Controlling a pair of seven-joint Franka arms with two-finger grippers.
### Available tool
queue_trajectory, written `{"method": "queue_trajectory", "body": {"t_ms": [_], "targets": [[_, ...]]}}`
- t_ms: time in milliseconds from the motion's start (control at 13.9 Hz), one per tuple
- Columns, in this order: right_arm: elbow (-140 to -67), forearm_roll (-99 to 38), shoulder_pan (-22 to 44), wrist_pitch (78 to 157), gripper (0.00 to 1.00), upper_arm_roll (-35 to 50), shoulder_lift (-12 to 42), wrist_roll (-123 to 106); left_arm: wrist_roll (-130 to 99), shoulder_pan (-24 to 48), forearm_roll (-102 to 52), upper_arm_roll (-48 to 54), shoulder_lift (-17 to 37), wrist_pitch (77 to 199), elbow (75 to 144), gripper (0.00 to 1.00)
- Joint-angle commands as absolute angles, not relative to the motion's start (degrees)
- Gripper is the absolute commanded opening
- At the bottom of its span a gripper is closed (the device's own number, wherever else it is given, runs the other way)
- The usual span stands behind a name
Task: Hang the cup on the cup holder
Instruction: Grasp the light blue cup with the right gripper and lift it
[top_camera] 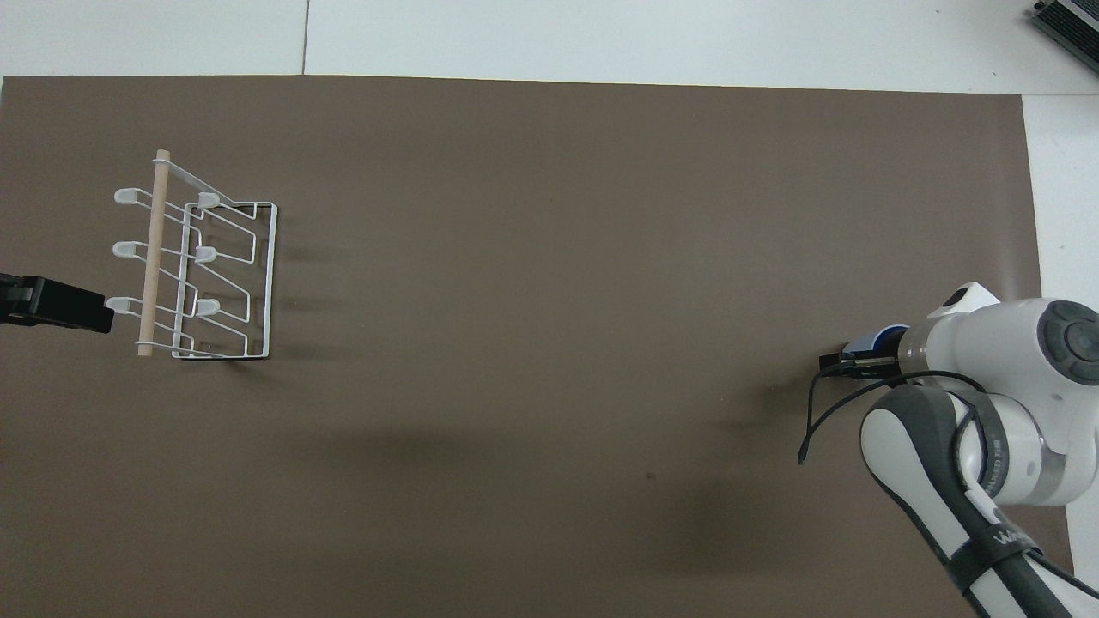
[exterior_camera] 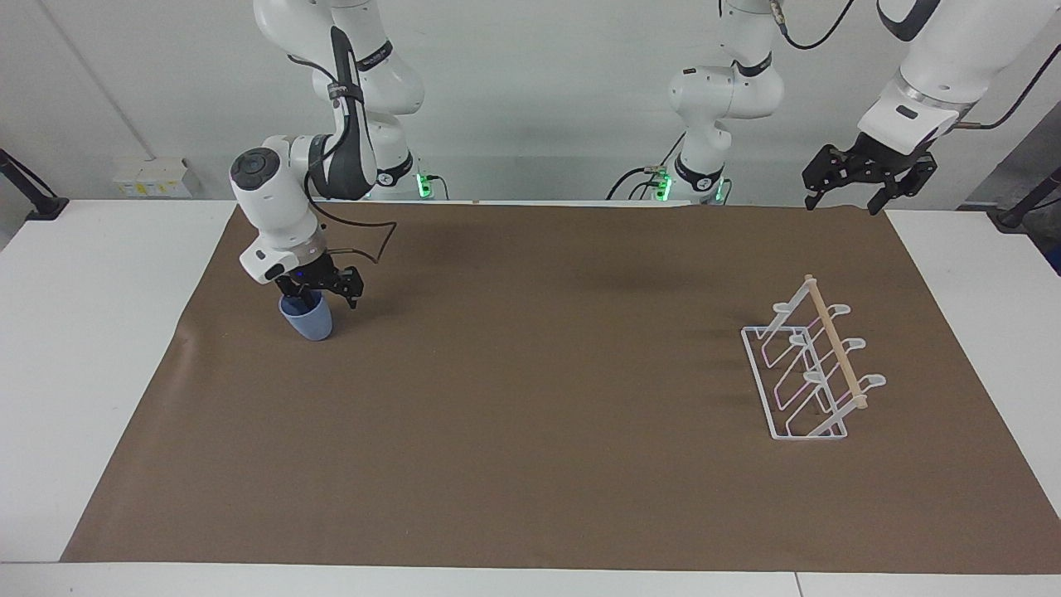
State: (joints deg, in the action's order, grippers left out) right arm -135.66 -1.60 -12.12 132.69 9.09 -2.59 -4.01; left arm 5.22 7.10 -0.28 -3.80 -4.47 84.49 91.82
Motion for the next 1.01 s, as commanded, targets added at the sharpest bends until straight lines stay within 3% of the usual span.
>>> {"method": "queue_trajectory", "body": {"t_ms": [0, 575, 934], "targets": [[-134.65, -1.85, -12.30, 130.35, 0.00, 9.14, -2.73, -4.83, 4.66, 7.03, -0.97, -3.87, -5.71, 83.85, 92.72, 1.00], [-133.43, -1.93, -12.48, 127.98, 0.00, 9.05, -2.64, -4.83, 4.57, 7.12, -0.97, -3.78, -5.71, 83.50, 92.72, 1.00], [-116.23, -2.02, -12.39, 108.31, 0.00, 9.14, -2.02, -5.18, 4.66, 7.21, -0.97, -3.78, -5.80, 82.62, 92.72, 1.00]]}}
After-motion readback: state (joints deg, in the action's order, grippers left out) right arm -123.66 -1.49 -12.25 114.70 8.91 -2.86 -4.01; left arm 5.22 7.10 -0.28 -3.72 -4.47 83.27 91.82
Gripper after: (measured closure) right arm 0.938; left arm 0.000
